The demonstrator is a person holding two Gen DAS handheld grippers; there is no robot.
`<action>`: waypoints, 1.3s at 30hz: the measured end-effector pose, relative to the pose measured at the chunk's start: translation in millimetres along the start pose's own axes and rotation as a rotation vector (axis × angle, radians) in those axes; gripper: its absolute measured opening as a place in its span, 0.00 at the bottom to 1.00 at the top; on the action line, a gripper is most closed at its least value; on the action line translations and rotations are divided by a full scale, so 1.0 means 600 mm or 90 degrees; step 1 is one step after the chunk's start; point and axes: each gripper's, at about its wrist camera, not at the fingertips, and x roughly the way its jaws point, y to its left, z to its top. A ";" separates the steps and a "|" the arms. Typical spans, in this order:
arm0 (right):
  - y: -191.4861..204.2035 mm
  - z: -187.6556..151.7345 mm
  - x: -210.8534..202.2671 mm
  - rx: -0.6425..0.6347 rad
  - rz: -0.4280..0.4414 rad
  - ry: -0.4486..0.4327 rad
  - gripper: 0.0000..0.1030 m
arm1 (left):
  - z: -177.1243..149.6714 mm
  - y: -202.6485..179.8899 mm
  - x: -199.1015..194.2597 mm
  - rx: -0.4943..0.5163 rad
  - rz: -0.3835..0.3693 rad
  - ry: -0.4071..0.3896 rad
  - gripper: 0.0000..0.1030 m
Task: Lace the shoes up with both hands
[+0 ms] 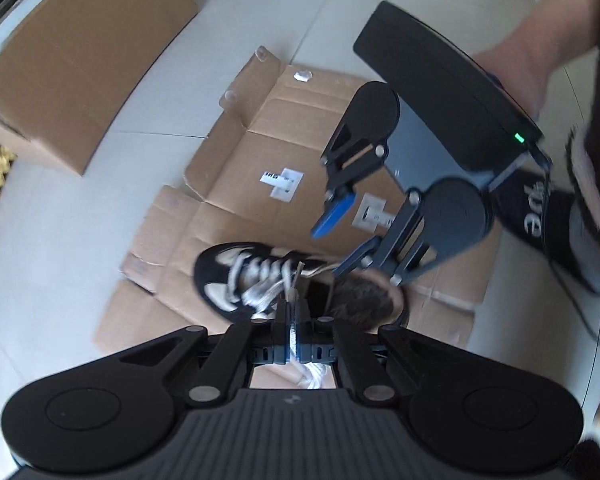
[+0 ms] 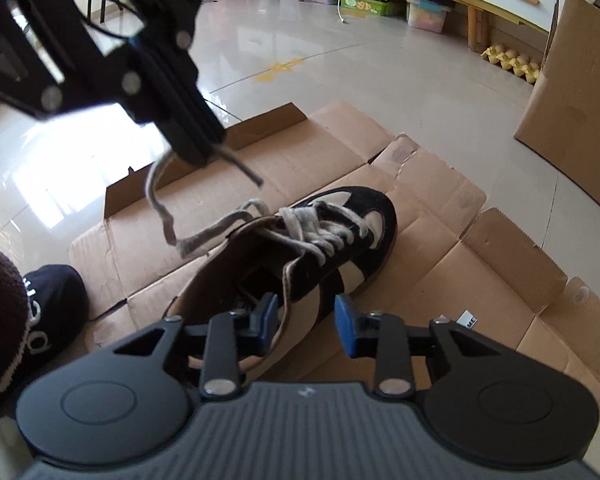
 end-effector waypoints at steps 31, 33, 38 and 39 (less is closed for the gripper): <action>-0.158 -0.047 0.016 0.455 0.235 0.018 0.09 | -0.035 0.013 0.117 -0.241 -0.047 -0.076 0.01; -0.156 -0.046 0.016 0.455 0.235 0.019 0.09 | -0.031 0.012 0.116 -0.236 -0.048 -0.081 0.01; -0.152 -0.044 0.015 0.443 0.237 0.016 0.09 | -0.029 0.008 0.115 -0.231 -0.050 -0.077 0.01; -0.151 -0.043 0.015 0.441 0.237 0.016 0.10 | -0.029 0.008 0.115 -0.232 -0.049 -0.076 0.01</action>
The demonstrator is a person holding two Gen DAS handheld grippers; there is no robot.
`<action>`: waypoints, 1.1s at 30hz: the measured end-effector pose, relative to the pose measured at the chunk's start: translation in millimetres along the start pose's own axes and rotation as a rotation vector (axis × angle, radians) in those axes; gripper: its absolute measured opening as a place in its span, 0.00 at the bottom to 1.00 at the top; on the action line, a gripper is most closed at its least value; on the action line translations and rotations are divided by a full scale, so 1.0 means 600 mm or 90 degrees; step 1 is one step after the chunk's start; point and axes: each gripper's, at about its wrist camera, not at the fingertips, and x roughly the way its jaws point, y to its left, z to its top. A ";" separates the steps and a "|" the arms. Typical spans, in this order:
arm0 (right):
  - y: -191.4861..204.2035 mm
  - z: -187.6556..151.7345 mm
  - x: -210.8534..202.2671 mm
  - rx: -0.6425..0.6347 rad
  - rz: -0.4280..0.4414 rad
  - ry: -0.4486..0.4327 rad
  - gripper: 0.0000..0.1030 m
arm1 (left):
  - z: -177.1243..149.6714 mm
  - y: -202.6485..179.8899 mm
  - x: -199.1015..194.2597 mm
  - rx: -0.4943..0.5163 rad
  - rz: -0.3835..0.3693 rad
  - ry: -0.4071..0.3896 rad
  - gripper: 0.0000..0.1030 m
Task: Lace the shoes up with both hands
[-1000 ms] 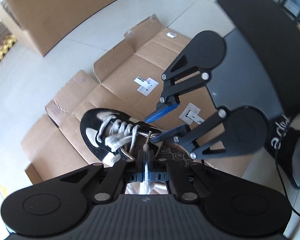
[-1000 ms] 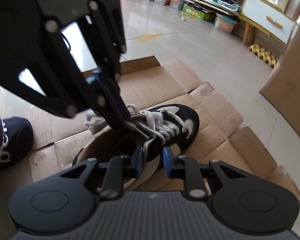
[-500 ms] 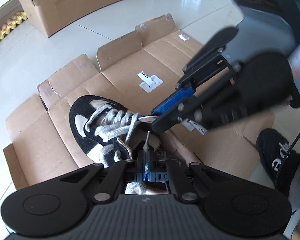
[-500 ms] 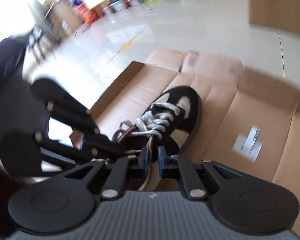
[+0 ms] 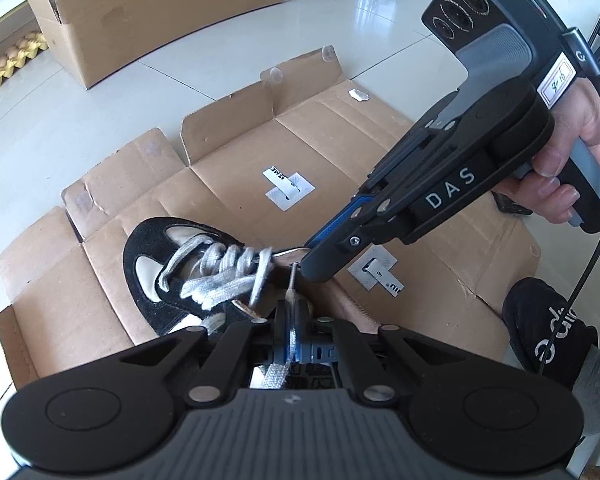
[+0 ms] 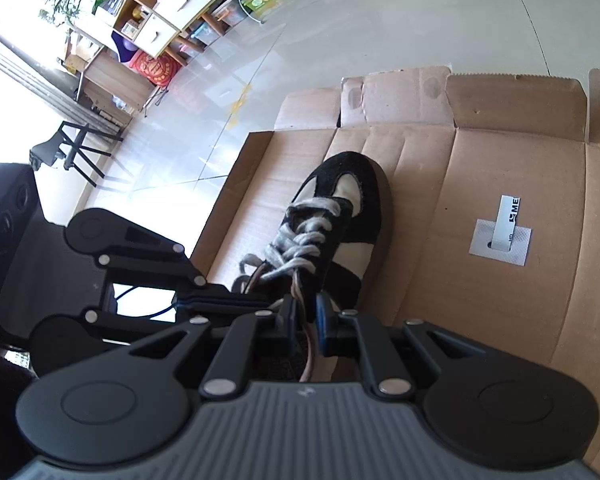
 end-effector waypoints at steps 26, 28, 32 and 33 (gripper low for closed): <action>0.010 0.013 -0.013 -0.049 0.004 0.013 0.26 | 0.002 -0.001 -0.002 0.002 -0.003 -0.004 0.10; 0.013 0.010 -0.009 -0.060 0.000 0.021 0.27 | 0.001 0.000 0.001 -0.002 -0.004 0.007 0.17; 0.023 0.005 -0.002 -0.091 -0.010 0.032 0.28 | -0.002 0.002 0.011 -0.010 -0.003 0.014 0.17; 0.025 0.004 -0.001 -0.096 -0.011 0.034 0.28 | -0.003 0.003 0.012 -0.012 -0.002 0.012 0.17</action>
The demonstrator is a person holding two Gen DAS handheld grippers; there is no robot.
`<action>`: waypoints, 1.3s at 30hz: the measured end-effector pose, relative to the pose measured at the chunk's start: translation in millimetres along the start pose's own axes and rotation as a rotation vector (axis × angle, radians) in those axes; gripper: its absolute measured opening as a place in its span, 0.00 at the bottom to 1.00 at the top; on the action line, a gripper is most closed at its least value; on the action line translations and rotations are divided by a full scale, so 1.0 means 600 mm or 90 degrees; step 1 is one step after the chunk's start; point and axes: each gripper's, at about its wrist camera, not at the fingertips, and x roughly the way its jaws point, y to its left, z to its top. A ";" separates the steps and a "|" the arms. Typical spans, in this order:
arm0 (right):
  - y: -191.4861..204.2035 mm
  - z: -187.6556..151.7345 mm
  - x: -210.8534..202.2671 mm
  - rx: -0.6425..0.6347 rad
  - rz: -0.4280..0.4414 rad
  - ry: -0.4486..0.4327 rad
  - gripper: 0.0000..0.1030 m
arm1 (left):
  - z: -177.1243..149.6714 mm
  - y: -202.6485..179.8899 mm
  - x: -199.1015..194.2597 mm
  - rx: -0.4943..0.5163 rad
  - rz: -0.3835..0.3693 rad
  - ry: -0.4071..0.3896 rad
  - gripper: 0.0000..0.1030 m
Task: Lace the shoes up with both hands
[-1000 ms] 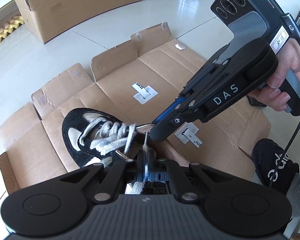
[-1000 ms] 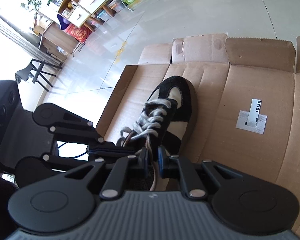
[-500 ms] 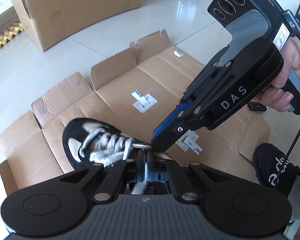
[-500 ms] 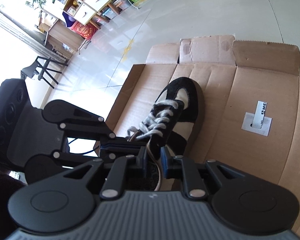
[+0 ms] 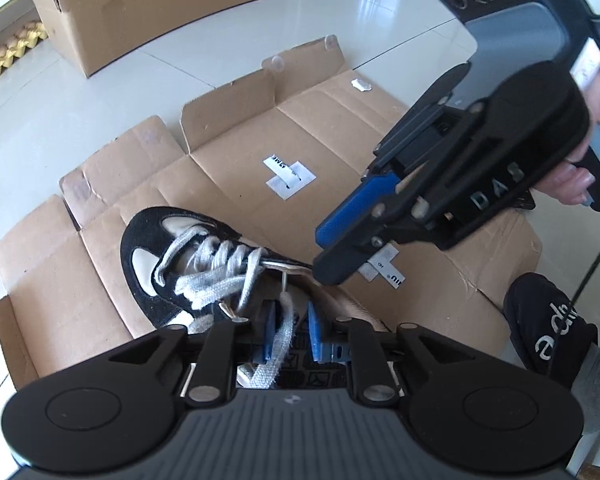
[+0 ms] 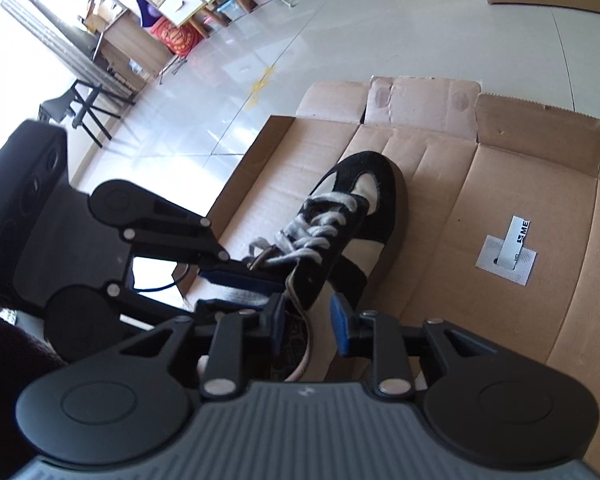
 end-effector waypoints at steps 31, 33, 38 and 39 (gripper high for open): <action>-0.063 0.010 0.019 0.217 0.079 -0.032 0.08 | -0.003 -0.004 0.006 0.001 0.011 -0.049 0.24; -0.062 0.011 0.022 0.217 0.078 -0.037 0.03 | -0.004 -0.005 0.004 0.003 0.015 -0.043 0.28; -0.032 0.016 -0.001 0.145 0.021 -0.058 0.03 | -0.010 -0.012 -0.023 0.004 0.005 -0.054 0.36; -0.026 0.017 -0.007 0.133 0.010 -0.062 0.03 | -0.012 -0.014 -0.031 0.005 0.005 -0.058 0.36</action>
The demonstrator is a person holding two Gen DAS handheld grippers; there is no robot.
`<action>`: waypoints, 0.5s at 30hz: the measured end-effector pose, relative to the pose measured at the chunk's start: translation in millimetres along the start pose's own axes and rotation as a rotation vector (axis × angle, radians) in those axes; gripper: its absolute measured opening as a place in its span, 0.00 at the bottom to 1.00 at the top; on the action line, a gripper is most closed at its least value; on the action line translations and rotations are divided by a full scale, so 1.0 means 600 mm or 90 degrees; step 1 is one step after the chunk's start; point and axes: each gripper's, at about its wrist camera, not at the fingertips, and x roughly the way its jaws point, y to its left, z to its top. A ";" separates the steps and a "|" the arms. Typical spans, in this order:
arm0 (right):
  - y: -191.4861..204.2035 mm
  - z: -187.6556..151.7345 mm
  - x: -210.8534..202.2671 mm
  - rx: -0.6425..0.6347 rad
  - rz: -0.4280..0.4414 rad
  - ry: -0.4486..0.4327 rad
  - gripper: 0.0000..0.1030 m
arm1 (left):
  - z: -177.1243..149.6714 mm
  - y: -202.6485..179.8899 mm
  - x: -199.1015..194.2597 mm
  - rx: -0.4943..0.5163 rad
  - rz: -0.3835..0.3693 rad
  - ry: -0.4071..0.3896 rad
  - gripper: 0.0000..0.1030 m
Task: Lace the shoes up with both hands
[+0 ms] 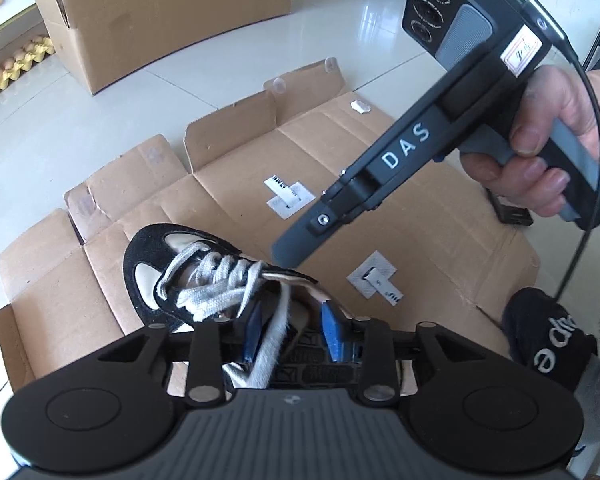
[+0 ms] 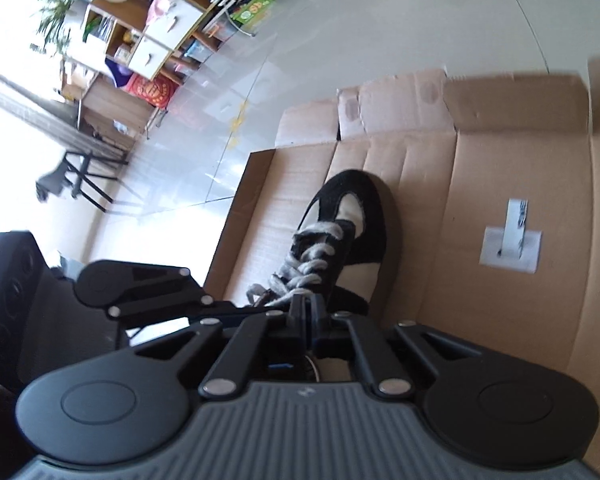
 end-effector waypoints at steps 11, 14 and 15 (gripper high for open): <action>0.033 0.019 -0.043 -0.102 -0.015 -0.014 0.06 | -0.035 0.007 -0.008 0.019 0.050 0.040 0.40; 0.042 0.000 -0.020 -0.126 -0.024 0.016 0.10 | -0.045 0.007 0.006 0.031 0.034 0.054 0.21; 0.041 -0.004 -0.013 -0.130 -0.032 0.026 0.13 | -0.046 0.008 0.006 0.030 0.024 0.053 0.16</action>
